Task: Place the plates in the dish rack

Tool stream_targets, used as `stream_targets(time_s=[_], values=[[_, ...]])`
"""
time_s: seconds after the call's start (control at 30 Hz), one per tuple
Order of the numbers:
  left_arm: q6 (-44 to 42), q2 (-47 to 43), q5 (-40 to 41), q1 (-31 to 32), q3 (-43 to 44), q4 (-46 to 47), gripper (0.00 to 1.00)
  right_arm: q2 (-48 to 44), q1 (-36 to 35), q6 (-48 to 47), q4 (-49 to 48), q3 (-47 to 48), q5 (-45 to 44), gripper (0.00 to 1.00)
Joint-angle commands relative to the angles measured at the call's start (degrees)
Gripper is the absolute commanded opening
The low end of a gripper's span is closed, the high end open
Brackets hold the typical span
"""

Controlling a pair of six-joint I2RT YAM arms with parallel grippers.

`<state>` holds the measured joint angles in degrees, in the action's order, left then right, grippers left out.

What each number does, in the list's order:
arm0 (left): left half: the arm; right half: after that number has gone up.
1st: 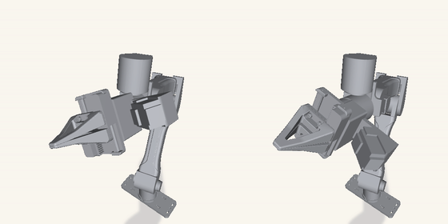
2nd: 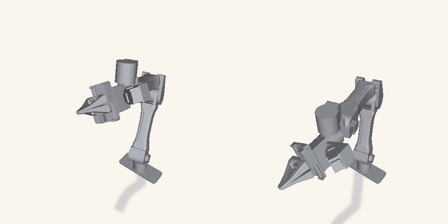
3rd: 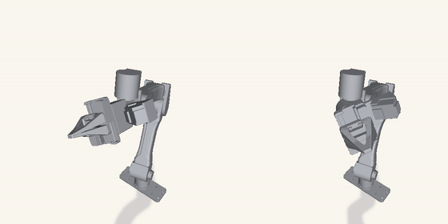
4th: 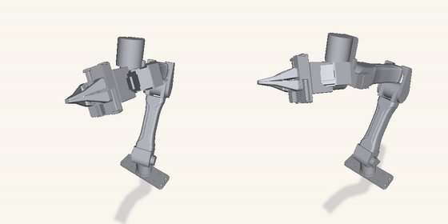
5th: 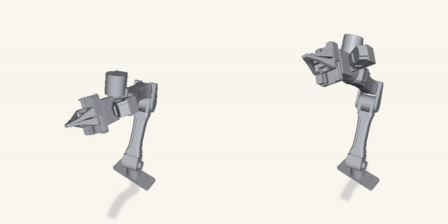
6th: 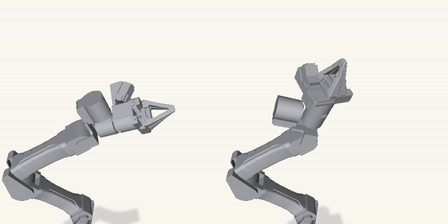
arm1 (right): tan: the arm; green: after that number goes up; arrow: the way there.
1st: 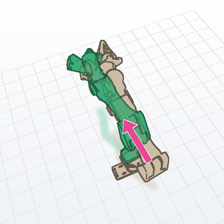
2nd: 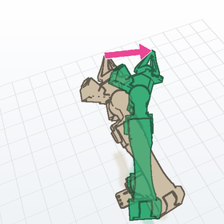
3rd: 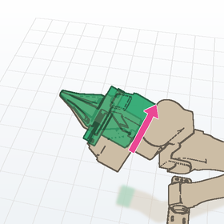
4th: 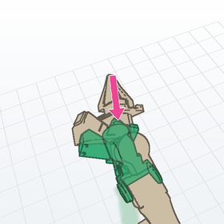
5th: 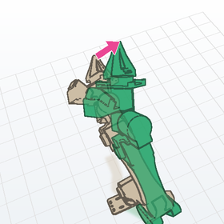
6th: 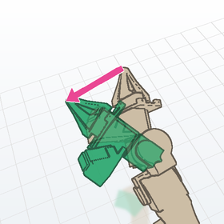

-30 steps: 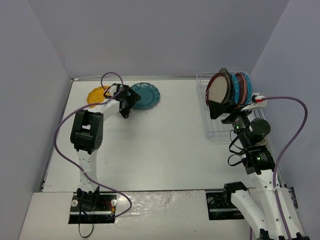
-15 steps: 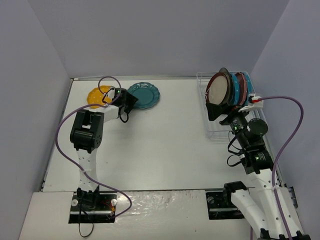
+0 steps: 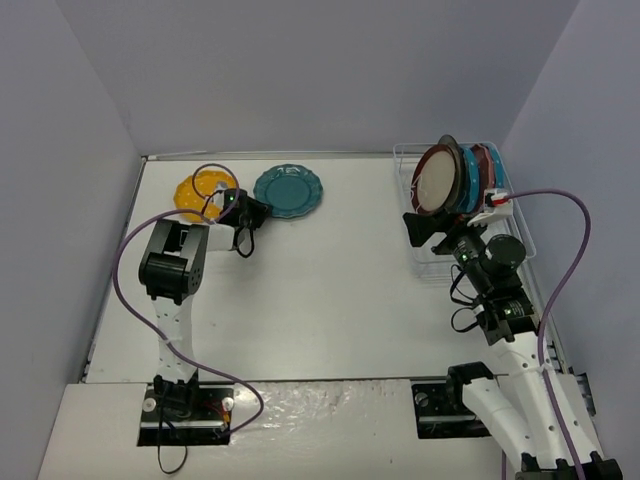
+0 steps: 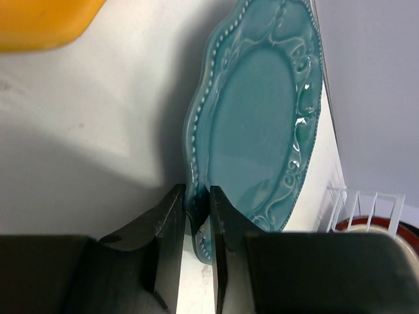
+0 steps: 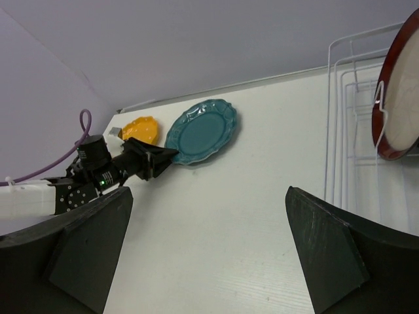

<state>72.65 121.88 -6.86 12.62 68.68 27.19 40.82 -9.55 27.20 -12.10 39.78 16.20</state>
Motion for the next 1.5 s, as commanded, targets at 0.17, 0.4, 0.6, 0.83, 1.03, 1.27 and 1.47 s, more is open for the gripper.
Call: stream_targets(time_s=[0.17, 0.4, 0.6, 0.83, 1.03, 1.27, 1.47], values=[[-5.3, -15.88, -6.71, 0.8, -22.96, -3.32, 0.0, 11.12, -11.08, 10.09, -13.92, -7.12, 1.17, 1.0], [-5.08, -29.12, -9.49, 1.44, -38.13, 0.73, 0.0, 19.26, -21.56, 17.03, -26.73, -13.93, -5.49, 1.0], [-3.79, -43.05, -11.07, 1.56, -45.33, -0.3, 0.0, 28.08, -26.93, 23.15, -35.99, -17.33, -9.87, 1.0], [-2.87, -59.97, -9.85, 2.06, -46.53, -7.55, 0.0, 39.56, -29.05, 29.48, -47.85, -19.29, -9.77, 1.0], [1.91, -63.5, -10.51, 2.44, -47.7, -6.03, 0.0, 50.58, -30.16, 36.11, -60.33, -18.59, -5.06, 1.0], [7.11, -62.31, -11.42, 3.24, -49.88, 0.62, 0.0, 62.11, -31.15, 42.51, -73.78, -17.71, -1.76, 1.0], [9.88, -64.35, -11.4, 3.92, -50.49, 2.14, 0.0, 68.03, -32.15, 45.22, -78.18, -15.81, -0.67, 1.0]])
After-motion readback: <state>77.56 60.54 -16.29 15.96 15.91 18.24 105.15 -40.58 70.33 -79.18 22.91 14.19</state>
